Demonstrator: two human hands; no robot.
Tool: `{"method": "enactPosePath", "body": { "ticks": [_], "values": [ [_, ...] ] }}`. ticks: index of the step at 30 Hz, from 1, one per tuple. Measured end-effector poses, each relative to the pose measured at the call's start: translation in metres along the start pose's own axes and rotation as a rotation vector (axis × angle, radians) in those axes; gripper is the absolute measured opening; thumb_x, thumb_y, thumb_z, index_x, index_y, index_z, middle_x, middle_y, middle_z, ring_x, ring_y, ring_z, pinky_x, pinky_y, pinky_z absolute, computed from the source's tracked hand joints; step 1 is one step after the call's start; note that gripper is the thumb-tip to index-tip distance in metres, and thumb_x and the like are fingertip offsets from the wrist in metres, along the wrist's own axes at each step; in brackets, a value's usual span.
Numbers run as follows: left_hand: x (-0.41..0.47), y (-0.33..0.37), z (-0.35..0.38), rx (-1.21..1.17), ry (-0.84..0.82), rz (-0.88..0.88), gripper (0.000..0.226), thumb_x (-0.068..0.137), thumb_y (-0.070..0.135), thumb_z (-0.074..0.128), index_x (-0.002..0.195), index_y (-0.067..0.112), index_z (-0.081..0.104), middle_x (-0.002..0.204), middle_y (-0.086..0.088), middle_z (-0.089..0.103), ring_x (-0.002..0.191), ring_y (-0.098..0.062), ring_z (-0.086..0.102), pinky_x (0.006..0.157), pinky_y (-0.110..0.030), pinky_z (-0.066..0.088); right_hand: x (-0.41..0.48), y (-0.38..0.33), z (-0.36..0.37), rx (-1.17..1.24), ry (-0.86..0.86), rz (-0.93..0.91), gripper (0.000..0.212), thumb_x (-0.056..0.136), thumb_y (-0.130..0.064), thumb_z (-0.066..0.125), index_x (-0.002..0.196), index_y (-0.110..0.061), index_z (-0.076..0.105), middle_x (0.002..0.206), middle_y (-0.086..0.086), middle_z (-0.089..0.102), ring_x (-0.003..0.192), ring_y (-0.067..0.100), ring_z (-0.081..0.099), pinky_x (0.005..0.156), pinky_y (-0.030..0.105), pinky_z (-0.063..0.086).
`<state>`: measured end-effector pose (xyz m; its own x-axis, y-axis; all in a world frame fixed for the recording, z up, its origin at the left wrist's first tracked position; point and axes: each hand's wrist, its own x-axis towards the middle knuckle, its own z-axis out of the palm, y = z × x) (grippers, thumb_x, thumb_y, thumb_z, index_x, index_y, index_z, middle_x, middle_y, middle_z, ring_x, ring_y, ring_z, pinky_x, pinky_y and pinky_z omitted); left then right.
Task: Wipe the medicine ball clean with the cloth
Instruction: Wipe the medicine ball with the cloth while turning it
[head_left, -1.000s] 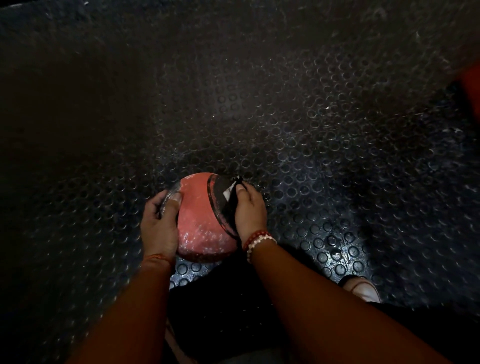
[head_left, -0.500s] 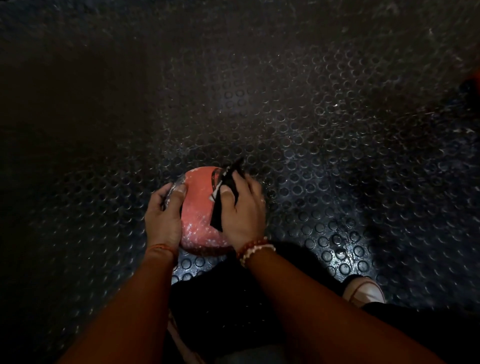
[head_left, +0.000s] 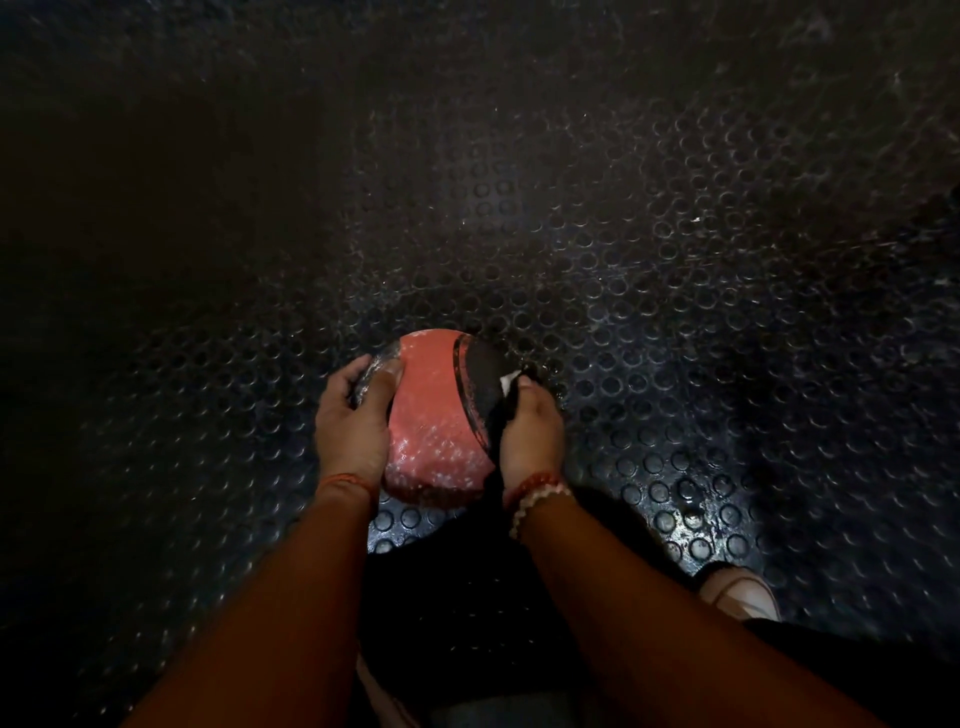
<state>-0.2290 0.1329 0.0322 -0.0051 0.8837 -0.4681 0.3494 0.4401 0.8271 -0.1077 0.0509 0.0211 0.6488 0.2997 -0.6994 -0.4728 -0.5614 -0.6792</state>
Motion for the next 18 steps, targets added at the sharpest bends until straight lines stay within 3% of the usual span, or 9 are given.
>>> {"method": "enactPosePath", "body": {
  "ticks": [4,7,11,14,18],
  "values": [
    [0.000,0.000,-0.002,-0.020,-0.014,0.005,0.057,0.069,0.061,0.071,0.116,0.029,0.066,0.120,0.003,0.066,0.109,-0.014,0.063,0.099,-0.039,0.051,-0.036,-0.006,0.007,-0.356,0.019,-0.435,0.052,0.096,-0.042,0.044,0.144,-0.021,0.042,0.152,0.005,0.031,0.138,0.025,0.032,0.114,0.042,0.028],
    [-0.001,-0.001,-0.003,-0.026,-0.023,-0.002,0.066,0.059,0.066,0.071,0.114,0.030,0.067,0.122,0.001,0.066,0.110,-0.016,0.064,0.100,-0.042,0.051,-0.020,-0.025,0.009,-0.544,-0.063,-0.557,0.050,0.094,-0.045,0.044,0.141,-0.027,0.045,0.151,0.000,0.033,0.137,0.027,0.032,0.112,0.047,0.030],
    [-0.003,-0.002,-0.003,-0.064,-0.040,-0.016,0.053,0.072,0.053,0.076,0.118,0.028,0.066,0.123,0.001,0.065,0.109,-0.014,0.063,0.097,-0.036,0.052,0.009,-0.049,0.013,-0.536,-0.222,-0.436,0.041,0.095,-0.042,0.046,0.130,-0.024,0.058,0.136,0.004,0.049,0.123,0.026,0.049,0.107,0.037,0.037],
    [-0.003,-0.002,-0.001,-0.082,-0.021,-0.013,0.044,0.083,0.040,0.074,0.122,0.024,0.064,0.123,0.002,0.064,0.104,-0.009,0.062,0.089,-0.026,0.052,0.027,-0.055,0.008,-0.304,-0.266,-0.177,0.035,0.095,-0.037,0.049,0.118,-0.017,0.067,0.128,0.010,0.061,0.116,0.027,0.056,0.105,0.037,0.041],
    [0.000,-0.003,-0.002,-0.067,-0.035,-0.016,0.063,0.065,0.060,0.075,0.119,0.028,0.065,0.126,0.003,0.063,0.109,-0.011,0.062,0.095,-0.032,0.052,0.022,-0.036,-0.010,-0.203,-0.207,0.002,0.042,0.102,-0.009,0.032,0.143,-0.007,0.041,0.143,0.016,0.047,0.131,0.031,0.044,0.103,0.028,0.032]
  ]
}}
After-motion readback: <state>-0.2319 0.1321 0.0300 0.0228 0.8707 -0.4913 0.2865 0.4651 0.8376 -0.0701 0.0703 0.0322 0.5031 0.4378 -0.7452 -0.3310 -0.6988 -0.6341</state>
